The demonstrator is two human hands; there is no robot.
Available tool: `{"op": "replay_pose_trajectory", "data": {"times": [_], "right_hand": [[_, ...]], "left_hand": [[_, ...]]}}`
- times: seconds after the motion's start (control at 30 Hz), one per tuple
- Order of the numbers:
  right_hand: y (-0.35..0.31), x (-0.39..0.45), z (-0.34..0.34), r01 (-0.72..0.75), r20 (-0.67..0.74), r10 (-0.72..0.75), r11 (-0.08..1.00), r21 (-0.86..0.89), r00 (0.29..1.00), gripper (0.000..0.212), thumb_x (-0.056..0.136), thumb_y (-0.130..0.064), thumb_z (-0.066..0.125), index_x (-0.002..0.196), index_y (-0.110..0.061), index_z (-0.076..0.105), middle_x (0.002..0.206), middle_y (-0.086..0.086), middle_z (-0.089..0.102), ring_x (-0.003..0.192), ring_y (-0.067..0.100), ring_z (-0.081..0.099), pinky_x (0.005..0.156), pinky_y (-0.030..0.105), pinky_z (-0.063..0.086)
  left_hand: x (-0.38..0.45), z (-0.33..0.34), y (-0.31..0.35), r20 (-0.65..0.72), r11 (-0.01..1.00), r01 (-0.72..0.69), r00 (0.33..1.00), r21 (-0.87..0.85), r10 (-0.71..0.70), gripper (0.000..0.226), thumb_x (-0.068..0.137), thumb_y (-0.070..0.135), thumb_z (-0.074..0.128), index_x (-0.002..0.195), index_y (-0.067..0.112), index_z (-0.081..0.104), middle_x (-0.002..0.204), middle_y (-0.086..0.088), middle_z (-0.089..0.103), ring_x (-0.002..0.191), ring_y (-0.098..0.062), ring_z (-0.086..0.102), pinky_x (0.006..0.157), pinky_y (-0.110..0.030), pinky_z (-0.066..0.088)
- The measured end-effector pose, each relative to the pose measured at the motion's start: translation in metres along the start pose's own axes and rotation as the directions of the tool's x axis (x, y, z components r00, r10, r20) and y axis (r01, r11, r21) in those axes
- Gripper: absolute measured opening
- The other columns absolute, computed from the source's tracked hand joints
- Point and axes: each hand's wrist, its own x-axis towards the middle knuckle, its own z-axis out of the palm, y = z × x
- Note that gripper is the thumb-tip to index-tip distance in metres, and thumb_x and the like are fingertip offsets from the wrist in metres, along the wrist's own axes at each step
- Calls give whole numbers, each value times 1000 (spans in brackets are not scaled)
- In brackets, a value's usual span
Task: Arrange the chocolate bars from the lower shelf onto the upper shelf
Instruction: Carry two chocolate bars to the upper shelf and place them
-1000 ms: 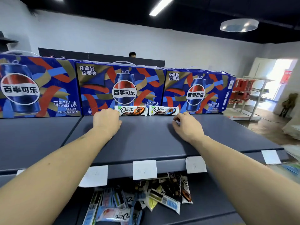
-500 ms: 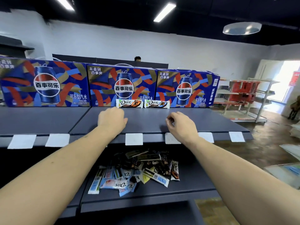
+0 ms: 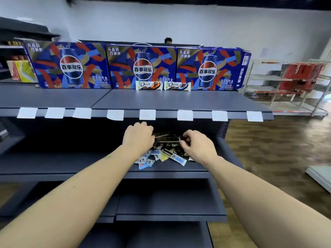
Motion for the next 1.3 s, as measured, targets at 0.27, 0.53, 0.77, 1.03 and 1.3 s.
{"op": "replay_pose_trajectory", "data": {"times": [0.27, 0.53, 0.77, 1.03, 1.3], "right_hand": [[23, -13, 51, -58, 169, 59, 998, -11, 984, 30, 90, -35, 55, 117, -22, 57, 109, -2, 61, 101, 23, 60, 83, 38, 51], [36, 2, 114, -95, 275, 98, 995, -24, 956, 37, 91, -33, 54, 127, -23, 54, 120, -1, 59, 108, 23, 57, 85, 36, 49], [42, 21, 164, -113, 333, 127, 992, -63, 934, 35, 92, -29, 55, 125, -18, 55, 121, 5, 56, 110, 29, 55, 84, 37, 49], [53, 38, 206, -124, 291, 171, 977, -172, 941, 44, 89, -26, 58, 132, -15, 51, 130, 9, 49, 119, 32, 43, 97, 42, 42], [67, 52, 218, -184, 231, 216, 971, -151, 949, 36, 90, -11, 57, 126, -14, 51, 121, 9, 57, 111, 34, 50, 93, 42, 44]], "left_hand": [[-28, 65, 18, 211, 997, 15, 977, -74, 1, 31, 97, 36, 43, 120, 21, 58, 115, -3, 56, 108, -24, 53, 83, -36, 44], [-27, 142, 4, 359, 981, 91, 933, -170, -24, 30, 95, 27, 50, 124, 22, 57, 118, -2, 55, 111, -23, 52, 83, -35, 50], [-15, 201, -11, 428, 979, 120, 903, -166, -38, 39, 93, 21, 52, 131, 18, 50, 130, -8, 46, 118, -26, 45, 79, -36, 48], [-4, 247, -17, 356, 972, 129, 933, -198, -52, 56, 96, 29, 49, 148, 30, 29, 147, -11, 30, 137, -32, 27, 107, -45, 35], [6, 265, -9, 210, 969, 38, 978, -244, 15, 81, 74, -6, 65, 144, 26, 40, 134, -4, 51, 120, -29, 47, 91, -42, 44]]}}
